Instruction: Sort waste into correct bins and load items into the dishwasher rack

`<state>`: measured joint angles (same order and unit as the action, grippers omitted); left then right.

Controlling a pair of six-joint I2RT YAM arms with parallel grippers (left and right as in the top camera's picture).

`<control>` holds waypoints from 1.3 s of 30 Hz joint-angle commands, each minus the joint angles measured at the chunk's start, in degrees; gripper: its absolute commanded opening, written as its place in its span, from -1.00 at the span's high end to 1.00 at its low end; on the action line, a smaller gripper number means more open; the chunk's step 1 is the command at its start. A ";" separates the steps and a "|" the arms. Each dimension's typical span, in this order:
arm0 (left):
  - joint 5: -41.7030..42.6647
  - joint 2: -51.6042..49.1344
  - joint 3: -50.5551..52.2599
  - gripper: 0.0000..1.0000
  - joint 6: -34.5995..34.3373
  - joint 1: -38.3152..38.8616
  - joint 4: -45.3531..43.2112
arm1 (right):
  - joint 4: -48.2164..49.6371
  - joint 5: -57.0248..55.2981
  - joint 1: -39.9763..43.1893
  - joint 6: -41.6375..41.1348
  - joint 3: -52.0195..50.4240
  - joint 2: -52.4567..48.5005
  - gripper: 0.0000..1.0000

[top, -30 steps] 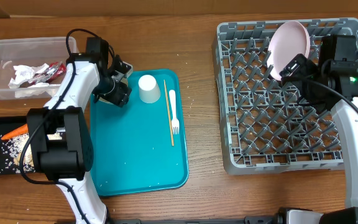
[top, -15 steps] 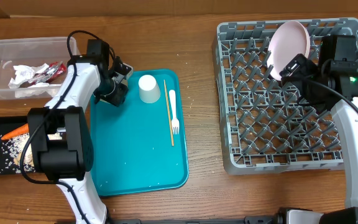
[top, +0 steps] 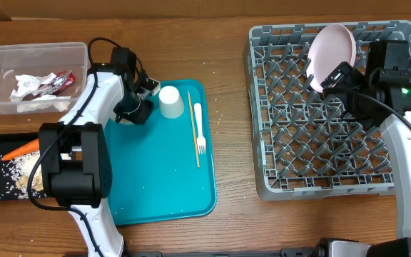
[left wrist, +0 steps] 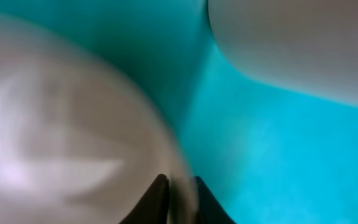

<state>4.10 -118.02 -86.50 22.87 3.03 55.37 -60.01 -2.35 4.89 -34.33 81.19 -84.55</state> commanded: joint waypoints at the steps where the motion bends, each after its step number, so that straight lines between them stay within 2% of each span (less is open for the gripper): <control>1: 2.62 0.07 -1.27 0.81 -4.61 0.50 3.48 | 0.20 -0.59 0.17 -0.20 -0.13 -0.02 -1.00; 4: 3.23 0.07 -3.28 0.91 -6.82 0.48 7.30 | 0.20 -0.59 0.17 -0.20 -0.13 -0.02 -1.00; 7: 4.61 0.07 -6.56 0.92 -10.12 0.68 13.79 | 0.17 -0.59 0.17 -0.20 -0.13 -0.02 -1.00; 10: 12.96 0.07 -8.44 0.90 -10.08 1.42 19.54 | 0.20 -0.59 0.17 -0.20 -0.13 -0.02 -1.00; 15: 20.22 0.07 -8.48 0.90 -11.30 3.41 23.10 | 0.20 -0.59 0.17 -0.20 -0.13 -0.02 -1.00; 22: 19.93 0.07 -8.48 0.82 -17.27 7.82 25.55 | 0.20 -0.59 0.17 -0.20 -0.13 -0.02 -1.00; 24: 19.67 0.07 -8.48 0.70 -18.64 8.94 25.77 | 0.20 -0.59 0.17 -0.20 -0.13 -0.02 -1.00; 26: 19.67 0.07 -8.48 0.43 -19.78 9.60 26.29 | 0.20 -0.59 0.17 -0.20 -0.13 -0.02 -1.00; 28: 19.71 0.07 -8.48 -0.04 -20.39 9.79 27.19 | 0.20 -0.59 0.17 -0.20 -0.13 -0.02 -1.00; 29: 19.74 0.07 -8.50 -0.18 -20.39 9.75 27.78 | 0.20 -0.59 0.17 -0.20 -0.13 -0.02 -1.00; 33: 20.17 0.07 -9.53 -1.00 -21.20 9.75 31.01 | 0.20 -0.59 0.17 -0.20 -0.13 -0.02 -1.00; 39: 21.27 1.66 -16.92 -1.00 -21.46 9.68 34.47 | 0.20 -0.59 0.17 -0.20 -0.13 -0.02 -1.00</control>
<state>23.55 -117.99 -98.08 2.44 12.99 89.12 -60.01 -2.35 4.89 -34.33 81.19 -84.55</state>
